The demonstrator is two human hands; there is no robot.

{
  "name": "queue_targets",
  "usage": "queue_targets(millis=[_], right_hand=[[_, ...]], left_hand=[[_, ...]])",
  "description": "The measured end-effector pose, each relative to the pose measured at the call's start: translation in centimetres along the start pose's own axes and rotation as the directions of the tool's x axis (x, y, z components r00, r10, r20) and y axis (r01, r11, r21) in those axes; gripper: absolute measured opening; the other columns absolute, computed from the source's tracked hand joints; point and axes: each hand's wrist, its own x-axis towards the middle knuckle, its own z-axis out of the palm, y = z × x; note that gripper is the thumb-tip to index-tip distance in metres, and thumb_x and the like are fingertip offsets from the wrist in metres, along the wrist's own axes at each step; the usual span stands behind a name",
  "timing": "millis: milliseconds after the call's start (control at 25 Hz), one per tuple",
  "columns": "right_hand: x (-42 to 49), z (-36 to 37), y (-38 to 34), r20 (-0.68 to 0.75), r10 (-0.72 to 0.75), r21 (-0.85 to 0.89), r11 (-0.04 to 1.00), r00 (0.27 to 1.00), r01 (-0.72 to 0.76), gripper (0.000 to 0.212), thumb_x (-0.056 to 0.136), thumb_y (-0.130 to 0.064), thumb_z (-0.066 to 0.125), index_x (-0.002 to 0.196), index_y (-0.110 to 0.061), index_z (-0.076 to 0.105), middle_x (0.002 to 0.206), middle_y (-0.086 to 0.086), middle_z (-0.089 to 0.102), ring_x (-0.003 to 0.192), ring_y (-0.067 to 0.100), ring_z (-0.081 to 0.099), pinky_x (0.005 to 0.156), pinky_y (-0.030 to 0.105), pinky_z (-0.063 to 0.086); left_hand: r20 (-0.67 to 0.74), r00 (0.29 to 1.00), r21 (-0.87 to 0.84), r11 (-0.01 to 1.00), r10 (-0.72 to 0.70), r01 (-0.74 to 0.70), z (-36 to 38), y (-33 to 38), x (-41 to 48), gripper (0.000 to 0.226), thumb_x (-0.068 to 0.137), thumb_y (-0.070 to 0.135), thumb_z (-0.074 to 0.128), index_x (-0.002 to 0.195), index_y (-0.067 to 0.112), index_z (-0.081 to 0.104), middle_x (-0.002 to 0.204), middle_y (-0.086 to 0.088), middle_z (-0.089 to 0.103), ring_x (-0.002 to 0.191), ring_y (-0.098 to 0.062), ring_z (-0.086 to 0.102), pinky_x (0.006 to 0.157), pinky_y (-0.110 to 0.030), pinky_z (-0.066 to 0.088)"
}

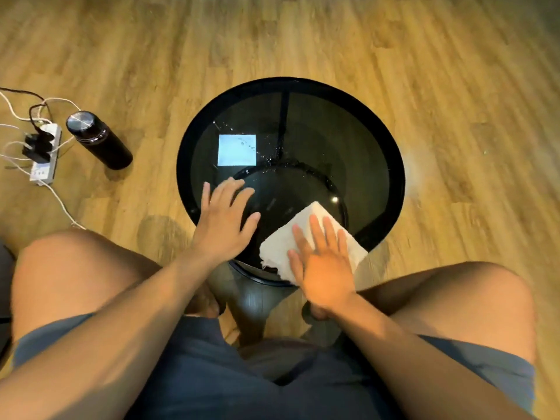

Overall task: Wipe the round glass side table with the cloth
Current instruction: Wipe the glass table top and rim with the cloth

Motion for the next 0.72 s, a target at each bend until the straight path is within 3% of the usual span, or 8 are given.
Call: queue_targets(millis=[80, 160, 280, 400, 480, 600, 720], right_hand=[[1.6, -0.4, 2.5, -0.039, 0.013, 0.030, 0.999, 0.999, -0.012, 0.051, 0.103, -0.037, 0.030, 0.152, -0.023, 0.030, 0.163, 0.012, 0.017, 0.151, 0.030, 0.007, 0.120, 0.046, -0.001], [3.3, -0.8, 5.2, -0.069, 0.034, 0.022, 0.999, 0.997, -0.032, 0.049, 0.103, -0.029, 0.035, 0.150, -0.019, 0.034, 0.162, 0.010, 0.019, 0.151, 0.028, 0.011, 0.121, 0.047, 0.006], [7.2, -2.4, 10.0, -0.103, 0.128, -0.022, 0.991, 0.986, -0.131, 0.053, 0.100, -0.019, 0.042, 0.151, -0.019, 0.031, 0.162, 0.011, 0.018, 0.150, 0.029, 0.012, 0.120, 0.048, 0.010], [11.5, -5.5, 15.3, -0.069, 0.357, 0.021, 0.934, 0.932, -0.356, 0.066, 0.087, -0.007, 0.053, 0.149, -0.021, 0.034, 0.161, 0.011, 0.021, 0.145, 0.036, 0.023, 0.116, 0.047, 0.025], [12.3, -6.0, 15.9, -0.068, 0.403, 0.054, 0.915, 0.913, -0.400, 0.057, 0.091, -0.015, 0.050, 0.147, -0.019, 0.038, 0.159, 0.013, 0.026, 0.141, 0.038, 0.031, 0.112, 0.042, 0.032], [9.7, -3.9, 11.4, -0.132, 0.329, 0.057, 0.944, 0.935, -0.325, 0.056, 0.099, -0.049, 0.031, 0.148, -0.022, 0.038, 0.159, 0.015, 0.028, 0.145, 0.035, 0.024, 0.119, 0.039, 0.017], [6.1, -2.0, 5.0, -0.171, 0.179, 0.054, 0.984, 0.969, -0.173, 0.062, 0.095, -0.052, 0.037, 0.145, -0.017, 0.044, 0.155, 0.020, 0.034, 0.141, 0.041, 0.029, 0.118, 0.045, 0.023]], left_hand=[[0.075, 0.997, 0.029, 0.999, 0.018, -0.020, 1.0, -0.4, 0.4, 0.060, 0.097, 0.047, 0.039, 0.147, 0.014, 0.039, 0.160, -0.011, 0.028, 0.153, -0.031, 0.012, 0.119, -0.062, -0.005], [0.105, 0.994, 0.060, 0.998, 0.017, -0.023, 2.2, -0.6, 0.3, 0.066, 0.097, 0.053, 0.030, 0.152, 0.017, 0.028, 0.165, -0.010, 0.015, 0.154, -0.030, 0.000, 0.117, -0.064, -0.009], [0.076, 0.997, 0.097, 0.995, 0.031, -0.039, 3.0, -1.0, 0.3, 0.066, 0.097, 0.056, 0.030, 0.152, 0.019, 0.026, 0.165, -0.010, 0.015, 0.154, -0.031, 0.002, 0.116, -0.068, -0.005], [0.050, 0.997, 0.111, 0.992, 0.052, -0.057, 3.0, -1.2, 0.3, 0.066, 0.097, 0.056, 0.030, 0.152, 0.018, 0.028, 0.164, -0.011, 0.019, 0.154, -0.031, 0.006, 0.116, -0.070, -0.001], [0.039, 0.998, 0.094, 0.994, 0.056, -0.060, 2.9, -1.2, 0.4, 0.066, 0.097, 0.056, 0.030, 0.151, 0.018, 0.029, 0.164, -0.011, 0.020, 0.154, -0.031, 0.007, 0.116, -0.070, 0.000], [0.029, 0.998, 0.063, 0.997, 0.051, -0.052, 2.9, -1.1, 0.3, 0.066, 0.097, 0.056, 0.030, 0.151, 0.018, 0.029, 0.164, -0.010, 0.020, 0.154, -0.031, 0.008, 0.117, -0.068, -0.001], [0.025, 0.998, 0.047, 0.997, 0.066, -0.067, 2.9, -1.1, 0.3, 0.065, 0.098, 0.056, 0.028, 0.151, 0.018, 0.030, 0.163, -0.012, 0.022, 0.154, -0.032, 0.011, 0.117, -0.069, 0.001]])
